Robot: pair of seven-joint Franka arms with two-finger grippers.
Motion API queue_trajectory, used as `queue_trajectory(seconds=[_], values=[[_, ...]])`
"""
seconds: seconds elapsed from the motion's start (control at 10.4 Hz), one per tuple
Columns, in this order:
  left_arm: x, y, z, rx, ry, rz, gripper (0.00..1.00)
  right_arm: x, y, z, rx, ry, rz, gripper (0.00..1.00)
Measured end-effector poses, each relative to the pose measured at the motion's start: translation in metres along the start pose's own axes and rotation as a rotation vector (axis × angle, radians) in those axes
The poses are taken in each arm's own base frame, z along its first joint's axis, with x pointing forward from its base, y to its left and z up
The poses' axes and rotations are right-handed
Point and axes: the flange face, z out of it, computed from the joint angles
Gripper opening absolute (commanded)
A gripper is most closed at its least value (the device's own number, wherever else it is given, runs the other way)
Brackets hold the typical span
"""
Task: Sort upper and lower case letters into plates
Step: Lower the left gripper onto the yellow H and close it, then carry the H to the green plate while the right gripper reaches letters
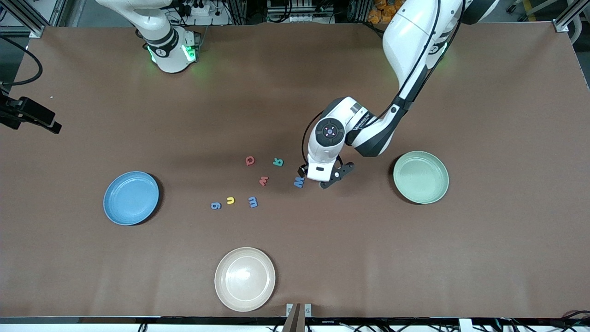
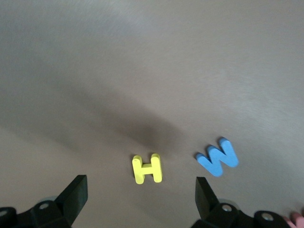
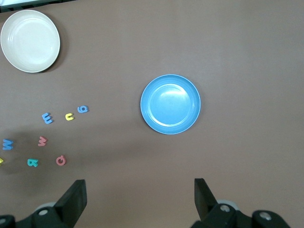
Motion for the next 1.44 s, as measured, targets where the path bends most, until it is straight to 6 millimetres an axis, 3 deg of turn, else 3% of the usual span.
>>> queue_trajectory(seconds=[0.48,0.77,1.44], values=[[-0.013,-0.001,0.038,0.019,-0.012,-0.11,0.98,0.0,0.0,0.0,0.0,0.0,0.0,1.0],[-0.019,-0.002,0.049,0.034,-0.015,-0.105,0.83,0.001,0.0,0.0,0.0,0.004,0.001,1.0],[-0.02,0.0,0.049,0.021,-0.014,-0.077,0.79,0.007,-0.001,0.0,0.004,0.036,0.001,1.0]])
